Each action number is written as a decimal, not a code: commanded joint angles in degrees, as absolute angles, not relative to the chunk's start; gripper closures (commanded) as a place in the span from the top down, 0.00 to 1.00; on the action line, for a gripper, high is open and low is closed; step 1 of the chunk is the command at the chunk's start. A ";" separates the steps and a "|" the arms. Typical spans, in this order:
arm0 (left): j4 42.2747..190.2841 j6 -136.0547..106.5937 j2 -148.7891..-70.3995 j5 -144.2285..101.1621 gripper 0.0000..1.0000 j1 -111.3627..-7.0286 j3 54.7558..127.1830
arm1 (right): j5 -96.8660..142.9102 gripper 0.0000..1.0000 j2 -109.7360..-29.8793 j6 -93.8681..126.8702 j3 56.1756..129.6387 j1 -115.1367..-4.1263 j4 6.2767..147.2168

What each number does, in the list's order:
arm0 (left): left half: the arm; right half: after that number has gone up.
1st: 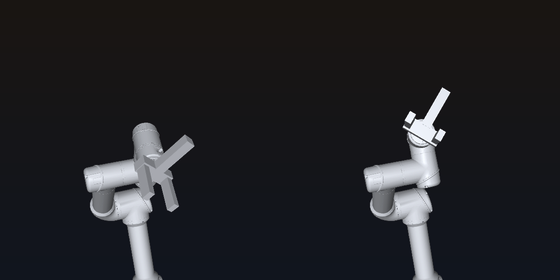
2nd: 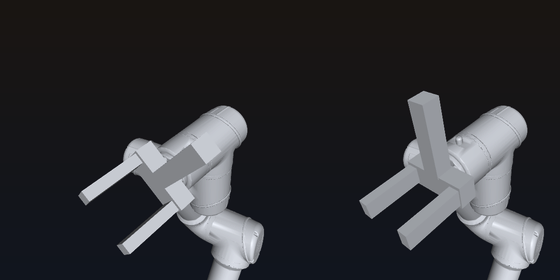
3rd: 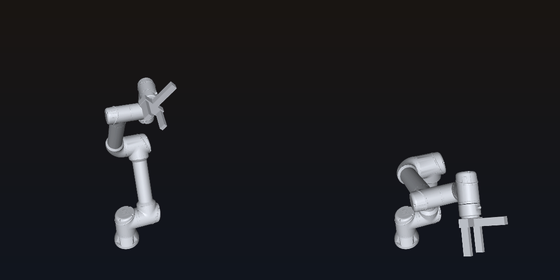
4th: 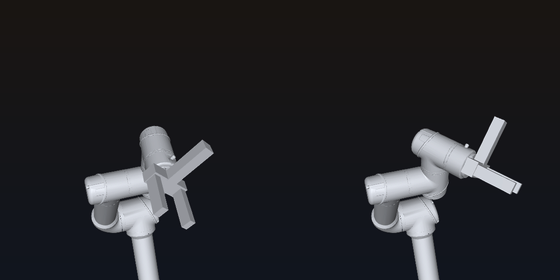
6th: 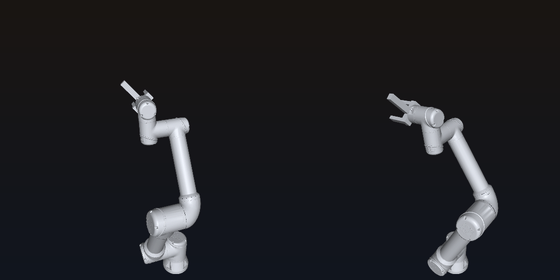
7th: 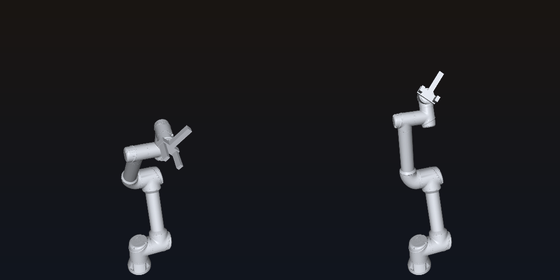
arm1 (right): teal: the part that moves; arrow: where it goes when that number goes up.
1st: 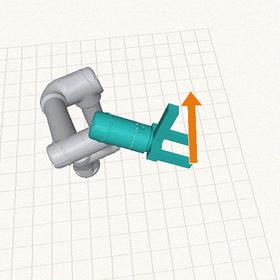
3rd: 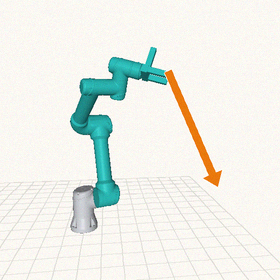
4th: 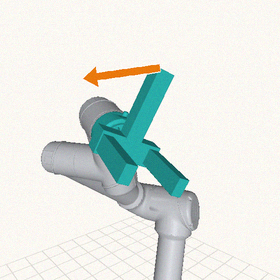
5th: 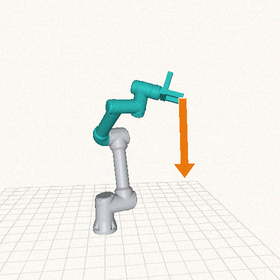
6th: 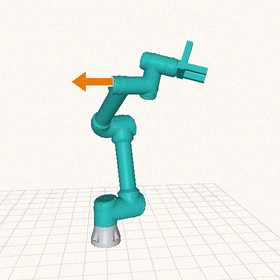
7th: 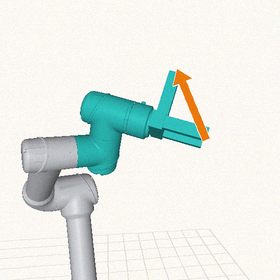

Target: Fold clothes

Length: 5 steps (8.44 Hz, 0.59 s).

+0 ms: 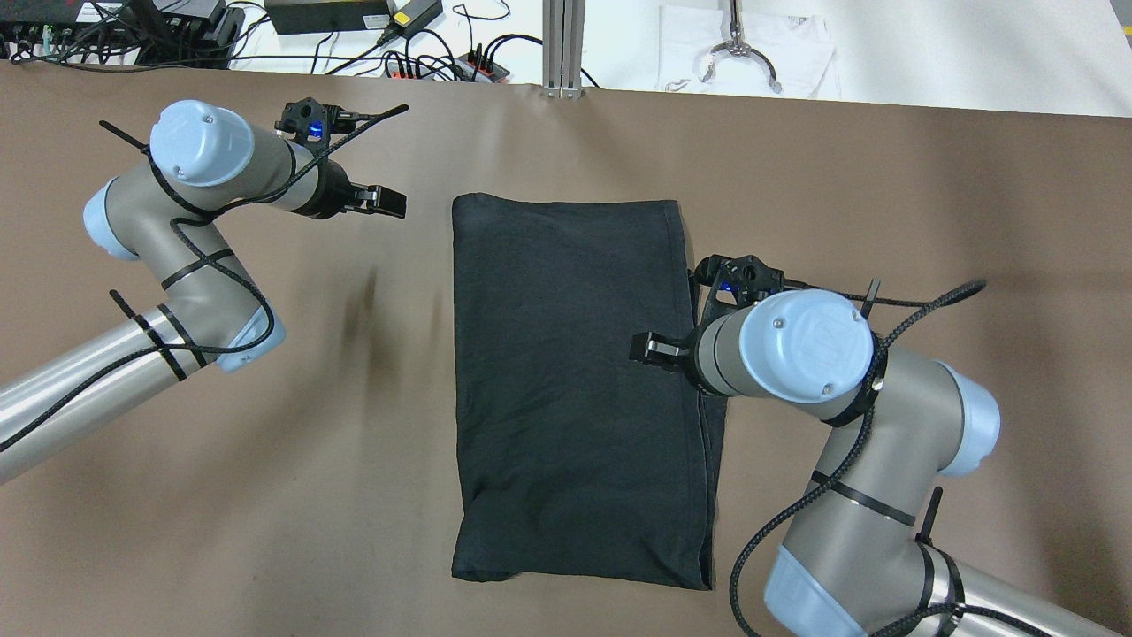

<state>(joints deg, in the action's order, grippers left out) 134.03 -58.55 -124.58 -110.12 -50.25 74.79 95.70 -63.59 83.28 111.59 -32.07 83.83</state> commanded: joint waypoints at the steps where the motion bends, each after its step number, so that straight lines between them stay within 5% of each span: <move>1: 133.95 -75.44 -112.03 -102.53 1.00 -42.23 93.00 | 88.53 0.93 -63.72 97.77 112.24 -26.65 79.55; 5: 133.95 -96.37 -96.88 -84.17 1.00 -21.42 112.30 | 83.32 0.93 -63.28 103.62 112.50 -24.08 79.37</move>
<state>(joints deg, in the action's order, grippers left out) 133.97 -87.35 -102.57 -94.30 -31.89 105.51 84.58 -63.42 101.77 112.31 -24.69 79.48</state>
